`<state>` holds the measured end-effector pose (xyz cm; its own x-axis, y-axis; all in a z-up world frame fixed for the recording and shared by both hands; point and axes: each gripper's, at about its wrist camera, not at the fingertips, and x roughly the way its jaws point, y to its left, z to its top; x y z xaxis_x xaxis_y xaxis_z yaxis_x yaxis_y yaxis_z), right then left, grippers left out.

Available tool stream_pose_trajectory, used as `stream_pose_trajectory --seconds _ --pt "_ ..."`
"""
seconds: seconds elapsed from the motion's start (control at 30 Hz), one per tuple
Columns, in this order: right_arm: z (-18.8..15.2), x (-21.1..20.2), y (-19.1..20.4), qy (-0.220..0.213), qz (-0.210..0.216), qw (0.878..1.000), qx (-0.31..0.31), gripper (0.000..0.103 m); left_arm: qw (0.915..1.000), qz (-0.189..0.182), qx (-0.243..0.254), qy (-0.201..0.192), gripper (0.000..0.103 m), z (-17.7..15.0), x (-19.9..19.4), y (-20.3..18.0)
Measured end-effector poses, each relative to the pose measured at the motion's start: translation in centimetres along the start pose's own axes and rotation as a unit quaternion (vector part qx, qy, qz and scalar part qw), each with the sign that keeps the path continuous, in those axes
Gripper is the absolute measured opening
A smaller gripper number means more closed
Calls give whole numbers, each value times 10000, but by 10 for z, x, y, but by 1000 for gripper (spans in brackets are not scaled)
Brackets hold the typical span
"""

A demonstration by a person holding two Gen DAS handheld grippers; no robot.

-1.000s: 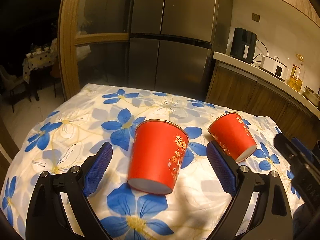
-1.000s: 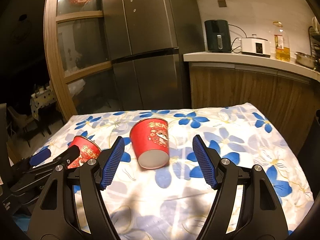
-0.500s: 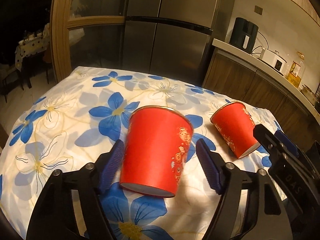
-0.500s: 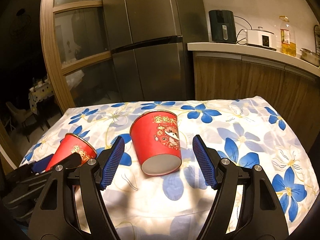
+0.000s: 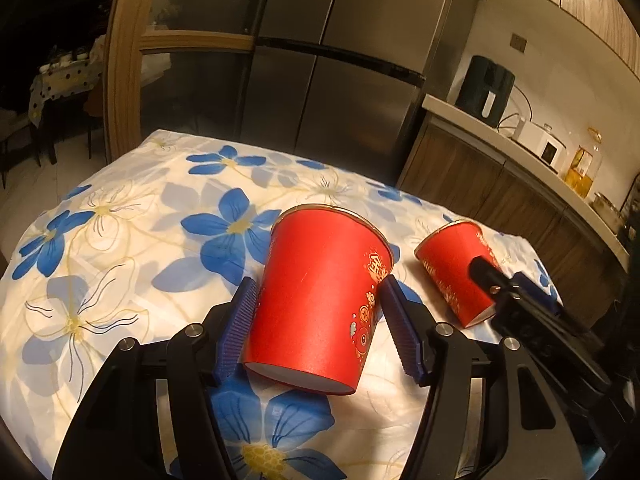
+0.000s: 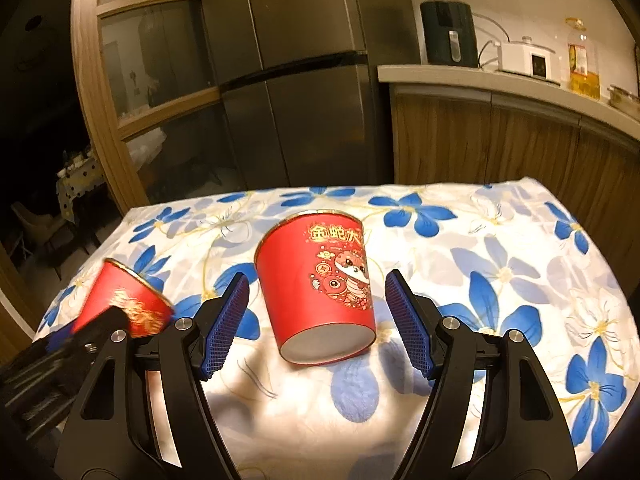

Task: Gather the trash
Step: 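Grasp the upright red cup with the left gripper while the right gripper grasps the tipped red cup, then carry both red cups in both grippers over the black bin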

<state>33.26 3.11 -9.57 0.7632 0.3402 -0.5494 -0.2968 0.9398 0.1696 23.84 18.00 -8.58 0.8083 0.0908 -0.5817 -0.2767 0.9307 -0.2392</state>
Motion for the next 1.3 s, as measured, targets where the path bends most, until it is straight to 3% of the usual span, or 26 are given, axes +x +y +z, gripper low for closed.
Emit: stream_pose_trajectory --seconds 0.13,0.23,0.5,0.9,1.3 --pt "0 13 -1 236 54 9997 74 70 10000 -55 2 -52 62 -1 -3 -1" --pt "-2 18 -2 357 111 9993 80 62 10000 -67 -9 -59 62 0 -4 0" --pt "-2 14 0 293 126 9995 44 60 10000 -70 -13 -64 62 0 -5 0" --pt "2 -58 -29 -286 116 9992 250 60 9994 -24 289 -165 62 -1 -23 -26" --pt "-10 -150 -101 -847 -232 9937 693 60 9942 -527 835 -430 62 -15 -61 -118"
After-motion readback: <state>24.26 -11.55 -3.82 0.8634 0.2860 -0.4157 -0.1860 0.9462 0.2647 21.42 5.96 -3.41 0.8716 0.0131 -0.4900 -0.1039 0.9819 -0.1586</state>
